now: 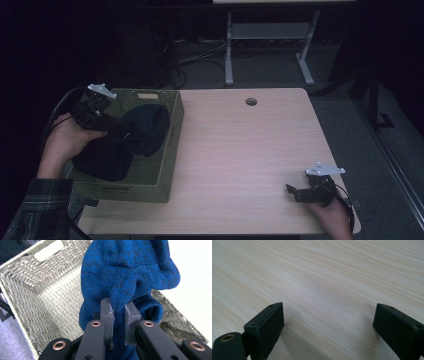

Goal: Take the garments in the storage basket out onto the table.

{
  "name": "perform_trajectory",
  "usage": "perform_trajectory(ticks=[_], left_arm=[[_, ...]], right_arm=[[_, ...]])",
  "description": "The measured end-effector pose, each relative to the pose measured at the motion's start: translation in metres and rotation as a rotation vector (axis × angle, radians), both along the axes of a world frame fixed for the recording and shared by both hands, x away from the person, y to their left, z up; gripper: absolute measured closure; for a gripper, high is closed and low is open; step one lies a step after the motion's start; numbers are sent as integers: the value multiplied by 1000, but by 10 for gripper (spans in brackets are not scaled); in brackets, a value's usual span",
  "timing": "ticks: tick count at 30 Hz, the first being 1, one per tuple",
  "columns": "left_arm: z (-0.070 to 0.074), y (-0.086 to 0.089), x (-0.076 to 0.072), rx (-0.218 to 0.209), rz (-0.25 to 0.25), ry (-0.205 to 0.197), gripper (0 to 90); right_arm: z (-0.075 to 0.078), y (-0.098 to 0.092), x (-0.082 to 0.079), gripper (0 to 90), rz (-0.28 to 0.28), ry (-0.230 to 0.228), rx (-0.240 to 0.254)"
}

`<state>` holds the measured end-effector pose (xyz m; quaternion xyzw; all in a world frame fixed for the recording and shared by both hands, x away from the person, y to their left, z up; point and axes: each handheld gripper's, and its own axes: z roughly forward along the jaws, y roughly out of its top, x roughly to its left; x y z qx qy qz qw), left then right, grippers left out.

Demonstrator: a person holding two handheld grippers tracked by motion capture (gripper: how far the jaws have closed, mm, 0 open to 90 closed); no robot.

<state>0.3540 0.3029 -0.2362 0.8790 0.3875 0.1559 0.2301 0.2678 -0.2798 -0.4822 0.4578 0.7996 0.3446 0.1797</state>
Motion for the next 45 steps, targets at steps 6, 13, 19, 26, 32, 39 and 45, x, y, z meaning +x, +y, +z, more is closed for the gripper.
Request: perform_trajectory(ticks=[6,13,19,26,32,39,45], left_arm=[[11,-3,-1,-19,-6,-13,807],[23,-8,-3,-35,-23,-24,808],[33,-15,-5,-44,-33,-38,808],[44,-27,-6,-67,-56,-53,808],[49,-38,-6,-73,-74,-55,808],[55,-51,-4,-71,-104,-62,808],[59,-64,-3,-86,-122,-65,808]], right_arm=[[0,0,0,96,-2,0,0],[0,0,0,96,-2,-1,0],[0,0,0,96,-2,-1,-2],[0,0,0,94,-4,0,1],[0,0,0,89,-8,1,-1],[0,0,0,89,-4,1,0],[0,0,1,89,-2,1,0]])
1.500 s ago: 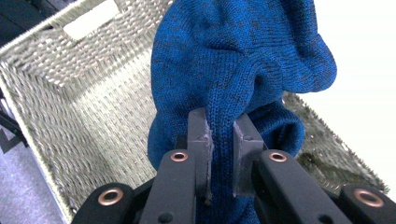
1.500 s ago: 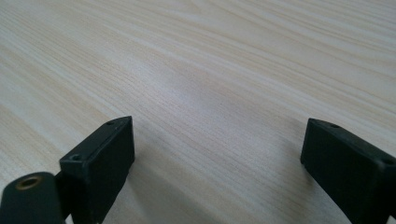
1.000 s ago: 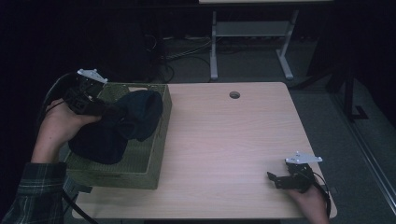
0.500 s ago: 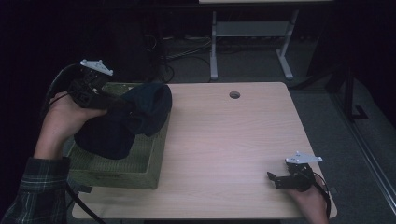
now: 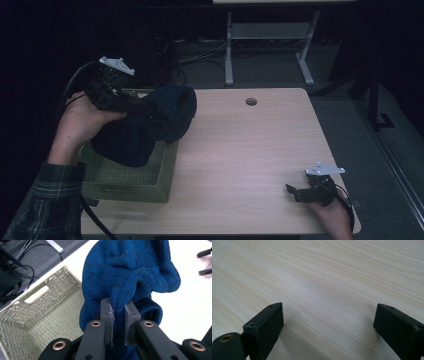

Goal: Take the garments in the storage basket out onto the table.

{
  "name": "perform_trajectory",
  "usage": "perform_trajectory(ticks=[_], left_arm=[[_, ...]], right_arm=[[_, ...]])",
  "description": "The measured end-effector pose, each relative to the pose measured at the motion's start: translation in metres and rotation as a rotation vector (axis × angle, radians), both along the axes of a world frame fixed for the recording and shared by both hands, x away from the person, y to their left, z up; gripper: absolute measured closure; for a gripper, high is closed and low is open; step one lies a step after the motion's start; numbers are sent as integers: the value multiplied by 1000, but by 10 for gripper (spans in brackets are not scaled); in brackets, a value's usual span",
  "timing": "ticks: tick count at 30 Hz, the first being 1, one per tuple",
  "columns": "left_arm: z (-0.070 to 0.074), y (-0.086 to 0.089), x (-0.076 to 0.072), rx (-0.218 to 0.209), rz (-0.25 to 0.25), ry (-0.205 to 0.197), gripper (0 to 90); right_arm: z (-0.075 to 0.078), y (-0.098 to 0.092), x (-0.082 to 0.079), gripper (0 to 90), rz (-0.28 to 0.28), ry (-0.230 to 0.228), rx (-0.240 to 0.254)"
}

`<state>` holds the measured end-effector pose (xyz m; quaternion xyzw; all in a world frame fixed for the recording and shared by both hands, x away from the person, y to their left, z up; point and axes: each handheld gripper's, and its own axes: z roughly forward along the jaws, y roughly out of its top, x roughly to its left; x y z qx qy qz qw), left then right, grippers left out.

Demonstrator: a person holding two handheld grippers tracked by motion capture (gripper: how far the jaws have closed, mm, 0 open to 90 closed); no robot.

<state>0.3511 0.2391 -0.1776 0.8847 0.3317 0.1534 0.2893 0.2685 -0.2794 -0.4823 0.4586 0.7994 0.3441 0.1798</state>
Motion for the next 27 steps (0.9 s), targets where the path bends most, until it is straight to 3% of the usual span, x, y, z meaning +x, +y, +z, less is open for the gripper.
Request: perform_trajectory(ticks=[8,27], left_arm=[[0,-22,1,-25,-42,4,807],[-11,-82,4,-29,-154,27,806]], right_arm=[[0,0,0,89,-2,3,2],[0,0,0,90,-2,3,2]])
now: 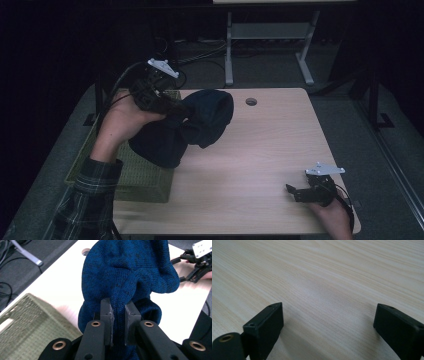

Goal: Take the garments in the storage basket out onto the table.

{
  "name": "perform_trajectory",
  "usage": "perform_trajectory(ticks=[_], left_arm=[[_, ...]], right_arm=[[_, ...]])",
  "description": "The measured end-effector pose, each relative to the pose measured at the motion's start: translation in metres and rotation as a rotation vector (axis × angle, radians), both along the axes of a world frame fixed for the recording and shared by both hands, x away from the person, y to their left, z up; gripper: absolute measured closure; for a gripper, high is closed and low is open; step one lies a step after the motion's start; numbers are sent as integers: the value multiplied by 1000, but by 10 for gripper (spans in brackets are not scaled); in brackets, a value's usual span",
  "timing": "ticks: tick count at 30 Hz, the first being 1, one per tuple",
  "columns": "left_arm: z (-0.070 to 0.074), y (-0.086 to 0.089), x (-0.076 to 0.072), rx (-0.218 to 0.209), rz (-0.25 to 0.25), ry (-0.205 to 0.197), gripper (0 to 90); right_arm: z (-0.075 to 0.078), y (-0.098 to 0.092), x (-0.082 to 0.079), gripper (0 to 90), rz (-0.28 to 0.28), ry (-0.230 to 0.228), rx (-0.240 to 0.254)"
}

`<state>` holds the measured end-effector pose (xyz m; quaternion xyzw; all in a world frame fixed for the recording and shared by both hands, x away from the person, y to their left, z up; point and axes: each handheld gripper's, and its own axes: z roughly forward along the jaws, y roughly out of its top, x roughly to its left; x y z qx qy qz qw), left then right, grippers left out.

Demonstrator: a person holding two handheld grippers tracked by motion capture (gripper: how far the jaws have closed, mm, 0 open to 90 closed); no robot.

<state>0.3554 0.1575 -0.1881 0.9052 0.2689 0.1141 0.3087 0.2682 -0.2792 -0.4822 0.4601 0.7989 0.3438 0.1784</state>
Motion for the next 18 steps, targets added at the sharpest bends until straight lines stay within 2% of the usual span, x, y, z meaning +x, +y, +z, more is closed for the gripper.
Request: perform_trajectory(ticks=[8,18], left_arm=[[-7,-28,0,13,-46,15,806],[-16,-54,3,-5,-68,26,806]], right_arm=[[0,0,0,89,0,2,1],[0,0,0,89,-1,2,2]])
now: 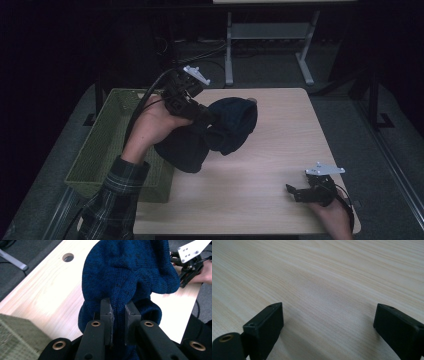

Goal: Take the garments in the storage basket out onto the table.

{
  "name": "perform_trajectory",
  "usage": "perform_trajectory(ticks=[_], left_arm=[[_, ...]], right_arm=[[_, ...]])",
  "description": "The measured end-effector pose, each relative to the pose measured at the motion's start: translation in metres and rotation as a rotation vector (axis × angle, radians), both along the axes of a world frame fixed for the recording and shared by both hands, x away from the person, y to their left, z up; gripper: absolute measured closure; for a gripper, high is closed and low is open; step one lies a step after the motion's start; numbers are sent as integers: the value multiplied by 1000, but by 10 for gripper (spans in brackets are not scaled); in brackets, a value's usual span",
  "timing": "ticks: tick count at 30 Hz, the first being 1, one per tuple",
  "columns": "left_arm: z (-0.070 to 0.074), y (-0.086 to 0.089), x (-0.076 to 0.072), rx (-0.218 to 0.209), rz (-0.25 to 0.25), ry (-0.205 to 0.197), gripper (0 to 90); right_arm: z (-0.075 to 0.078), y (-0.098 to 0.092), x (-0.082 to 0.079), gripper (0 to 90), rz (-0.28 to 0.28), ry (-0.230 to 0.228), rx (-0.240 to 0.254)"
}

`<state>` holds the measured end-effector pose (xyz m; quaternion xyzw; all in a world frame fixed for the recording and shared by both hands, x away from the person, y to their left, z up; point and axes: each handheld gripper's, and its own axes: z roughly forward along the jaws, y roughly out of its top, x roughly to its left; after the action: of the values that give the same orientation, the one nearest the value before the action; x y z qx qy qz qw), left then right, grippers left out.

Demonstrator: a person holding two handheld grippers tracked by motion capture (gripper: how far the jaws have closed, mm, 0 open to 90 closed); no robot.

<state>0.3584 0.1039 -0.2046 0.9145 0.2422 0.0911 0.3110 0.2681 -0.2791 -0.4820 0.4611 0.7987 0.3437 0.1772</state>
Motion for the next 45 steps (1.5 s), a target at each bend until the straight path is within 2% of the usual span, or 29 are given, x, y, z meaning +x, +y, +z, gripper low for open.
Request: perform_trajectory(ticks=[2,11,26,32,33,35,45], left_arm=[[-4,-5,1,-28,-7,11,806],[-24,-25,2,-57,-35,40,806],[-54,-51,3,-61,-69,68,805],[-74,-59,2,-71,-71,81,805],[-79,-61,1,-89,-60,91,805],[-88,-64,1,-81,-65,92,805],[-123,-74,2,-101,-58,153,805]], right_arm=[[0,0,0,89,0,0,0],[0,0,0,90,4,0,-2],[0,0,0,90,4,-4,-1],[0,0,0,90,5,-4,-2],[0,0,0,90,5,-3,-2],[0,0,0,90,4,-3,-1],[0,0,0,90,3,2,1]])
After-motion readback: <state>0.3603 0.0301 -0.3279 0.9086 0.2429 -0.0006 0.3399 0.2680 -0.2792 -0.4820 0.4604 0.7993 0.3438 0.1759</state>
